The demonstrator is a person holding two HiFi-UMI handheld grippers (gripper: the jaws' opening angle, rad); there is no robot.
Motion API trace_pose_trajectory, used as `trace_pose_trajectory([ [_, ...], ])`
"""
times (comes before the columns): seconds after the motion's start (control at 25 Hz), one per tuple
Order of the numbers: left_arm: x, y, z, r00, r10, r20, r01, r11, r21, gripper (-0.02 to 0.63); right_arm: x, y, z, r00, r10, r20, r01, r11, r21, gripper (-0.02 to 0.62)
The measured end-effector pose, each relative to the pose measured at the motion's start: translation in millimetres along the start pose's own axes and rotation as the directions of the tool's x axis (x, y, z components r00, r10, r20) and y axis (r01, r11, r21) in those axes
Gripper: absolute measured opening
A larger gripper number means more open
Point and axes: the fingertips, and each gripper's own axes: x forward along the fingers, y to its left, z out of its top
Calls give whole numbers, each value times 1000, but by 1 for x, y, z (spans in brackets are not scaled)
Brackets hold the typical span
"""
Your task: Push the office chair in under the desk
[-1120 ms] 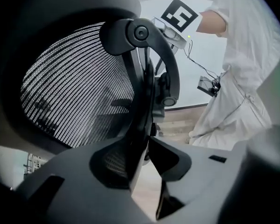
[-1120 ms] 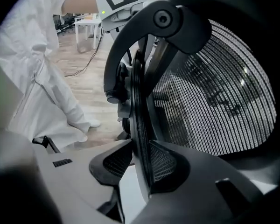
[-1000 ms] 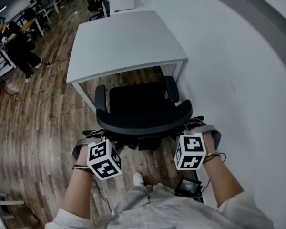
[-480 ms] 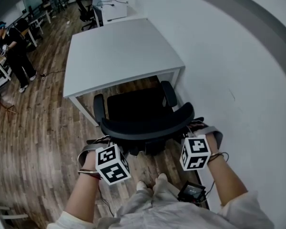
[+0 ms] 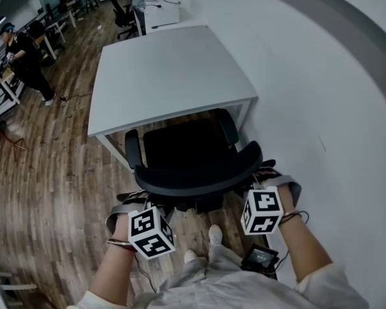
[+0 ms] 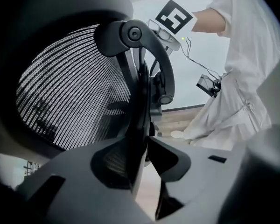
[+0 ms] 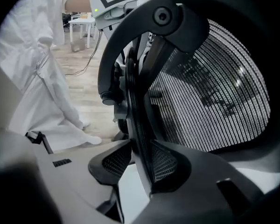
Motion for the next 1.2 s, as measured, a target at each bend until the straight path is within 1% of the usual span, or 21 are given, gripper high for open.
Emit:
trace_pose_trajectory([
  [0.16, 4, 16, -4, 1000, 7, -1, -7, 1000, -21, 106, 10, -16, 3, 1000, 19, -11, -19, 1000, -4, 140],
  [0.36, 12, 37, -9, 1000, 21, -18, -22, 999, -47, 107, 23, -36, 10, 1000, 7, -10, -7, 1000, -4, 140],
  [0.6, 19, 62, -15, 999, 7, -42, -11, 997, -79, 109, 34, -62, 22, 1000, 27, 4, -27, 1000, -6, 140],
  [1.0, 31, 99, -26, 997, 6, -73, -14, 994, -109, 110, 53, -94, 33, 999, 39, 28, -38, 999, -38, 140],
  [1.2, 39, 125, -35, 996, 3, -90, -13, 994, -111, 112, 67, -113, 42, 998, 51, 46, -49, 998, -50, 135],
])
